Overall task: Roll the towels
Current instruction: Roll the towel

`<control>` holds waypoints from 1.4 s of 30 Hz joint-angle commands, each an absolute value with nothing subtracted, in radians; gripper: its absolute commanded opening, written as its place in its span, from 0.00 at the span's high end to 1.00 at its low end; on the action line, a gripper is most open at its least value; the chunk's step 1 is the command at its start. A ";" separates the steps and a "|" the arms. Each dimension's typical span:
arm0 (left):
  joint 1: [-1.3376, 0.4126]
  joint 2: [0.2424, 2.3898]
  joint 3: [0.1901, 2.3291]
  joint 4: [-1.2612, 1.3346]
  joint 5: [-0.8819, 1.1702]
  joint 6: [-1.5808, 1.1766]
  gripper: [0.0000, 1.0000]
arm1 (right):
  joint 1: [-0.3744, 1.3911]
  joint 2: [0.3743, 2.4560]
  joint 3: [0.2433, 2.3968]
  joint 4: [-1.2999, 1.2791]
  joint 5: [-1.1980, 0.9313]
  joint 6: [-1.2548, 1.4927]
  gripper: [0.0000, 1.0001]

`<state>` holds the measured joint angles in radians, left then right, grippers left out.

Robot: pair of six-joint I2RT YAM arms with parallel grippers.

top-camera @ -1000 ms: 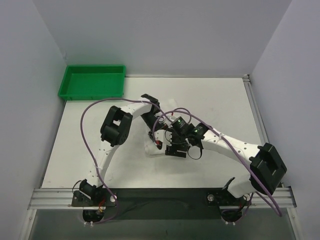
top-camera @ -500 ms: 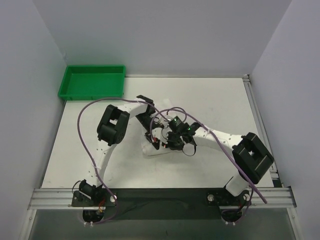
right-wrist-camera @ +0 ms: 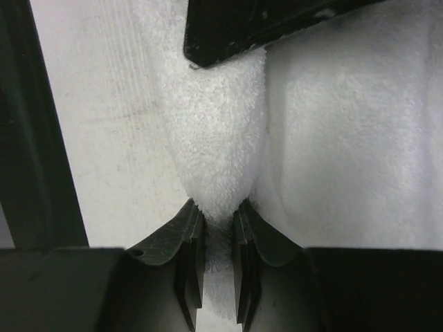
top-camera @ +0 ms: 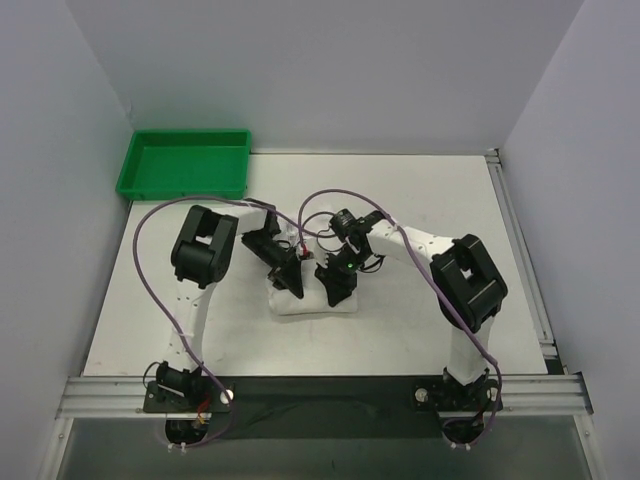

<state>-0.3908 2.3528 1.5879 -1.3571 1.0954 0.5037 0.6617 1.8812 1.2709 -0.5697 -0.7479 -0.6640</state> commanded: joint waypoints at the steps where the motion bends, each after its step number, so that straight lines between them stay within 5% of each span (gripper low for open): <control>1: -0.299 2.329 1.588 -1.264 1.011 0.522 0.57 | 0.657 1.920 1.279 -0.879 -0.804 -0.689 1.00; 14: -0.006 2.088 1.761 -1.270 1.042 0.555 0.51 | 0.643 2.020 1.351 -1.009 -0.848 -0.722 1.00; 21: 0.008 1.642 1.459 -0.948 0.895 0.595 0.39 | 0.559 2.248 1.572 -1.322 -1.049 -0.842 1.00; 28: -0.447 1.366 1.152 -0.780 0.461 0.724 0.33 | 0.523 2.411 1.696 -1.477 -1.117 -0.917 1.00; 33: -0.740 1.357 1.051 -0.661 0.272 0.794 0.33 | 0.506 2.494 1.753 -1.525 -1.127 -0.884 1.00; 42: -0.906 1.500 1.040 -0.526 0.199 0.834 0.32 | 0.500 2.543 1.798 -1.523 -1.118 -0.825 1.00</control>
<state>-0.8745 1.4612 1.0336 -0.6250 0.2447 0.7979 0.5095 2.4931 1.7767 -1.3872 -1.1793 -0.8078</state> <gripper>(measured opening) 0.677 0.175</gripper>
